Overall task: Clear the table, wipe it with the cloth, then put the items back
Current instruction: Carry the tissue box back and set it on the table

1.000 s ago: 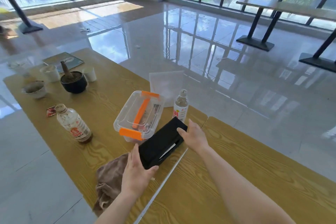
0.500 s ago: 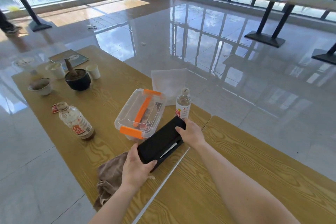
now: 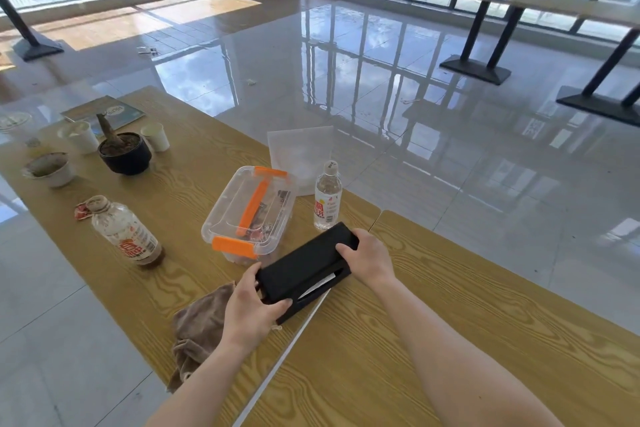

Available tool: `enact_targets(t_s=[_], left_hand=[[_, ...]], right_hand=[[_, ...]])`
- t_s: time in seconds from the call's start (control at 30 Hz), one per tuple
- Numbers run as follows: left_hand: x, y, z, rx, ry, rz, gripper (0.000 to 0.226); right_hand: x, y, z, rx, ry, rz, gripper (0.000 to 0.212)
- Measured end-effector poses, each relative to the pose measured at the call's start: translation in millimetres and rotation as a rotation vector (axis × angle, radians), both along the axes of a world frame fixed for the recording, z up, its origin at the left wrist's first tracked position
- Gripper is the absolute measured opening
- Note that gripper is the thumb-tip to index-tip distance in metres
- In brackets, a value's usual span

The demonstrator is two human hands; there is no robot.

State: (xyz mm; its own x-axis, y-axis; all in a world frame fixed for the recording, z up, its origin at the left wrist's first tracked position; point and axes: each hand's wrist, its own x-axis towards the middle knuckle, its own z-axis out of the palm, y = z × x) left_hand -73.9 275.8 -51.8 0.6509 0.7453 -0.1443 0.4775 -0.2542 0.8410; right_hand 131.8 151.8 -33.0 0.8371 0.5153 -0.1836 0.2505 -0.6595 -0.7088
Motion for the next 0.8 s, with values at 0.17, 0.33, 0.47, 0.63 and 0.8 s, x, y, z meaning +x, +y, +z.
enact_targets(t_s=[0.17,0.33,0.47,0.63,0.8], left_hand=[[2.8,-13.7,14.7,0.008,-0.017,-0.083,0.097],[7.9,-32.5,26.3,0.019,-0.013,-0.175,0.101],[18.2,-52.3,35.9,0.023,-0.027,-0.253,0.098],[35.2,-70.9,45.0,-0.054,-0.053,-0.382,0.099],[49.9,-88.2,50.3,-0.116,-0.070,-0.553,0.102]], right_hand=[[-5.8,-33.8,10.0,0.011,-0.027,-0.067,0.041],[-10.4,-79.4,20.3,0.025,-0.056,-0.142,0.041],[-17.0,-115.5,32.7,0.027,-0.083,-0.222,0.040],[-30.6,-159.2,46.7,0.028,-0.094,-0.348,0.037],[-59.1,-198.5,59.2,0.026,-0.099,-0.515,0.033]])
